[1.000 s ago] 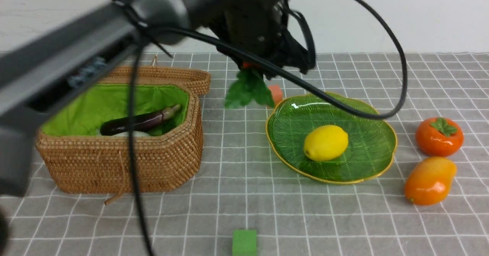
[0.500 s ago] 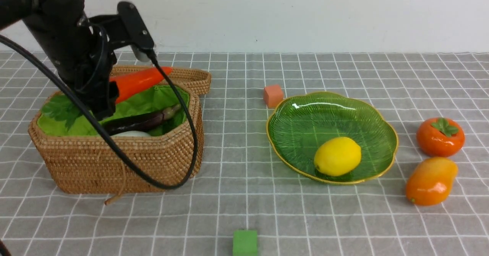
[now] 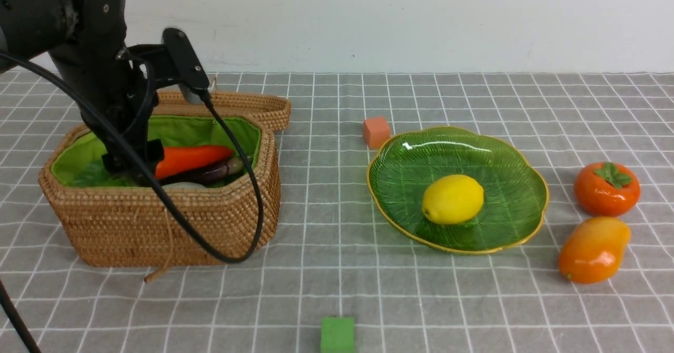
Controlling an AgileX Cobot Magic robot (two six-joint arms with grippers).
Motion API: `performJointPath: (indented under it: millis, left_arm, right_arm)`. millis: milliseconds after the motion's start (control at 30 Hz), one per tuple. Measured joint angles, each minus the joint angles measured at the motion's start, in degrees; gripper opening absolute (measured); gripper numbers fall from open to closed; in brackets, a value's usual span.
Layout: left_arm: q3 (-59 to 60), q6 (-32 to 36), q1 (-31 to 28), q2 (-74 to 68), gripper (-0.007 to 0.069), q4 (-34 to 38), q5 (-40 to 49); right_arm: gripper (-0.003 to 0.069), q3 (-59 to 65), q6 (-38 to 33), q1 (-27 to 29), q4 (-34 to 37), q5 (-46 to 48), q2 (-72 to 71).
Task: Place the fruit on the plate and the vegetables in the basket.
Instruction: Use the left arm to grab a carrot and put it into the left basket, then use the right arm to grab a mango and put it into the right plate
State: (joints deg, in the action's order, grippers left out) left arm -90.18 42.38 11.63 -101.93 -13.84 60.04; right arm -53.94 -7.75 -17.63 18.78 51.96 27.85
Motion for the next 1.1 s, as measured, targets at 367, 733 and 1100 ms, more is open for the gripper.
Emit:
performJointPath:
  millis: [367, 733, 1100]
  left_arm:
    - [0.7, -34.7, 9.7, 14.2, 0.0066, 10.7, 1.4]
    - [27.8, -46.3, 21.3, 44.8, -0.0013, 14.3, -6.5]
    - [46.8, -46.5, 21.3, 71.2, -0.0013, 15.7, -17.2]
  right_arm:
    - [0.0216, 0.0, -0.6, 0.0, -2.3, 3.0, 17.1]
    - [0.0231, -1.5, 9.9, 11.6, -10.4, 0.1, 44.3]
    - [0.0470, -8.8, 12.9, 26.3, 2.9, -10.9, 65.4]
